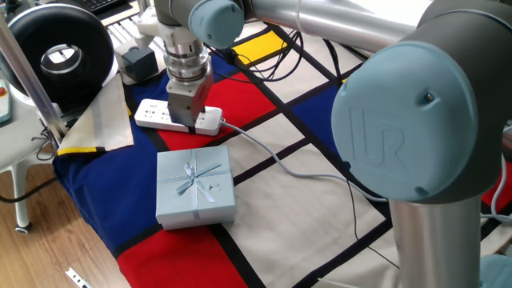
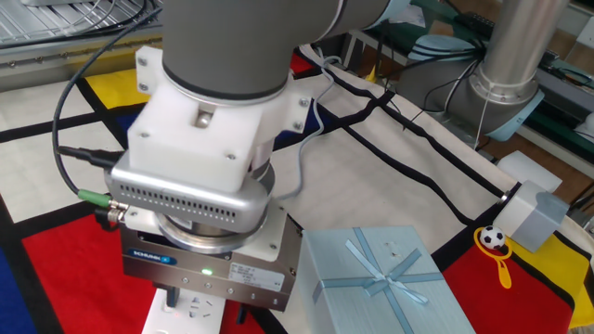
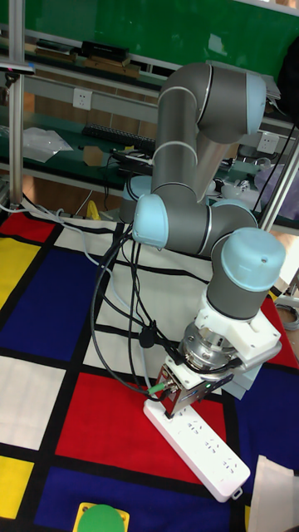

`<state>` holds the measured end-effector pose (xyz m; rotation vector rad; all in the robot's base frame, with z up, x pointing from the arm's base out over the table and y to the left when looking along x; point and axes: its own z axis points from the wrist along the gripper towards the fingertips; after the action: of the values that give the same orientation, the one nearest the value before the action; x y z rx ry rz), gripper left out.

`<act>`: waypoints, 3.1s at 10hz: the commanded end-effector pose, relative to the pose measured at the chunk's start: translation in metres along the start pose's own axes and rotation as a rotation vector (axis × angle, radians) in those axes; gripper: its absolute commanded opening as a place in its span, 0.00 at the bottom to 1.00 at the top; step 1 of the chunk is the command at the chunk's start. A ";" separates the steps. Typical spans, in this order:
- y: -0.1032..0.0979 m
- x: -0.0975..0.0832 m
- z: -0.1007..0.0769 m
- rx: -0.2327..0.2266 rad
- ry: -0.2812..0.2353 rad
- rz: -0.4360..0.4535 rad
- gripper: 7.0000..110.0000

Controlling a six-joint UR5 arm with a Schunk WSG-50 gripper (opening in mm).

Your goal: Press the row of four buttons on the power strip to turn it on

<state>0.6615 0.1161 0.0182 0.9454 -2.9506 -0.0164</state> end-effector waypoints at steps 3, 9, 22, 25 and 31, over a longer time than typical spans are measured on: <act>0.008 -0.022 -0.024 -0.028 -0.007 0.016 0.57; 0.007 -0.046 -0.008 -0.012 -0.013 0.031 0.57; 0.001 -0.047 0.009 0.005 -0.011 0.052 0.57; 0.006 -0.045 -0.001 0.017 0.006 0.068 0.57; 0.012 -0.076 -0.015 -0.031 -0.027 0.053 0.57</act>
<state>0.7040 0.1580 0.0324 0.8670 -2.9730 -0.0296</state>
